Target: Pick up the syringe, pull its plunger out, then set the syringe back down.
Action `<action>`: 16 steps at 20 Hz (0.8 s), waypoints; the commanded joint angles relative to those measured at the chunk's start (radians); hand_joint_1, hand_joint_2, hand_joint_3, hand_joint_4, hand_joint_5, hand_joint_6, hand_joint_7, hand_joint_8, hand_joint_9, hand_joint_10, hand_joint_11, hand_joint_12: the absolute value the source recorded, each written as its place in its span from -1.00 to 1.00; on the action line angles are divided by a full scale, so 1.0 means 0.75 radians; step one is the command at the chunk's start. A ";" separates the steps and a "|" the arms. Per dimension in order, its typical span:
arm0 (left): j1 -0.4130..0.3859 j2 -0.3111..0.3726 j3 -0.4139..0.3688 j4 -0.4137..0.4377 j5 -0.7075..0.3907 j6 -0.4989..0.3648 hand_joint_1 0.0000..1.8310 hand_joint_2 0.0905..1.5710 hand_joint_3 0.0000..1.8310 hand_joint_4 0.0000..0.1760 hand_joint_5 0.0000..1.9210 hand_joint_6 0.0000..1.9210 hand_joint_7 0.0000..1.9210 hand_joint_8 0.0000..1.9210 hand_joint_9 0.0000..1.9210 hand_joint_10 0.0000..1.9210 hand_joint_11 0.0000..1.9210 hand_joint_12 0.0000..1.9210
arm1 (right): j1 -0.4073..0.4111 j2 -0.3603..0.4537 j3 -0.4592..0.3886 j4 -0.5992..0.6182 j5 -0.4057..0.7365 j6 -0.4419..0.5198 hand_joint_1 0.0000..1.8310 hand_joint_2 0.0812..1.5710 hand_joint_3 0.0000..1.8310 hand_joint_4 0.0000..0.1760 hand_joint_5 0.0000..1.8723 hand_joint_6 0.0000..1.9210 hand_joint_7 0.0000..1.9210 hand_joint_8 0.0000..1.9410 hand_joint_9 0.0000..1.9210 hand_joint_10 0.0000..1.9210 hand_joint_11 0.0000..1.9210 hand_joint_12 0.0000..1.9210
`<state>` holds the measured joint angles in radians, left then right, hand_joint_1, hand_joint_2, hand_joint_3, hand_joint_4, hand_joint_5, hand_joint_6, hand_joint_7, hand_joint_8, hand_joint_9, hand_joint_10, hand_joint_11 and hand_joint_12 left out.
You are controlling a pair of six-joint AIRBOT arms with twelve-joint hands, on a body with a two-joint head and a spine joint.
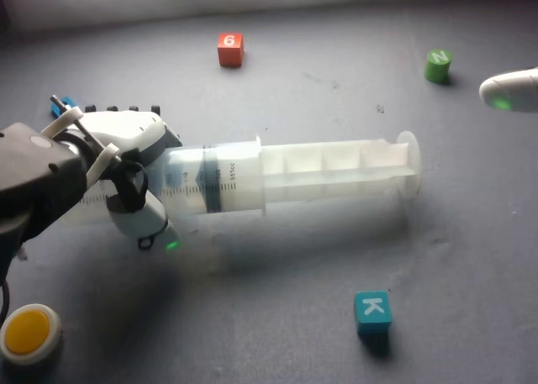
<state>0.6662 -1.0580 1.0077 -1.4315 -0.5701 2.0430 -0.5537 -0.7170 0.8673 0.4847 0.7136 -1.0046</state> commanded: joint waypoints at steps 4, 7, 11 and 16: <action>0.022 -0.008 -0.004 0.069 -0.074 -0.053 0.29 0.56 -1.00 -1.00 -0.29 0.43 -0.19 0.41 -0.35 0.19 -0.65 0.49 | 0.004 0.007 0.003 -0.021 0.166 0.012 -0.30 0.02 -1.00 -1.00 -1.00 -1.00 -0.93 -0.99 -0.91 -0.99 -1.00 -0.66; 0.039 -0.017 -0.008 0.079 -0.093 -0.076 0.06 0.44 -1.00 -1.00 -0.27 -0.63 -0.21 -0.43 -0.36 -0.14 -0.70 0.42 | 0.003 0.007 0.003 -0.027 0.166 0.013 -0.33 0.03 -1.00 -1.00 -1.00 -1.00 -0.94 -1.00 -0.91 -1.00 -1.00 -0.71; 0.048 -0.023 -0.015 0.080 -0.096 -0.085 0.03 0.27 -1.00 -1.00 -0.37 -1.00 -0.18 -0.97 -0.29 -0.76 -0.73 0.07 | 0.002 0.006 0.003 -0.030 0.166 0.013 -0.32 0.04 -1.00 -1.00 -1.00 -1.00 -0.95 -1.00 -0.92 -1.00 -1.00 -0.71; 0.049 -0.023 -0.016 0.083 -0.096 -0.085 0.03 0.23 -1.00 -1.00 -0.50 -1.00 -0.37 -1.00 -0.38 -0.97 -0.86 0.00 | 0.001 0.006 0.003 -0.031 0.166 0.014 -0.29 0.04 -1.00 -1.00 -1.00 -1.00 -0.94 -0.99 -0.91 -1.00 -1.00 -0.67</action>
<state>0.7033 -1.0695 0.9939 -1.3960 -0.6113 1.9804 -0.5606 -0.7170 0.8673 0.4778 0.7139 -1.0012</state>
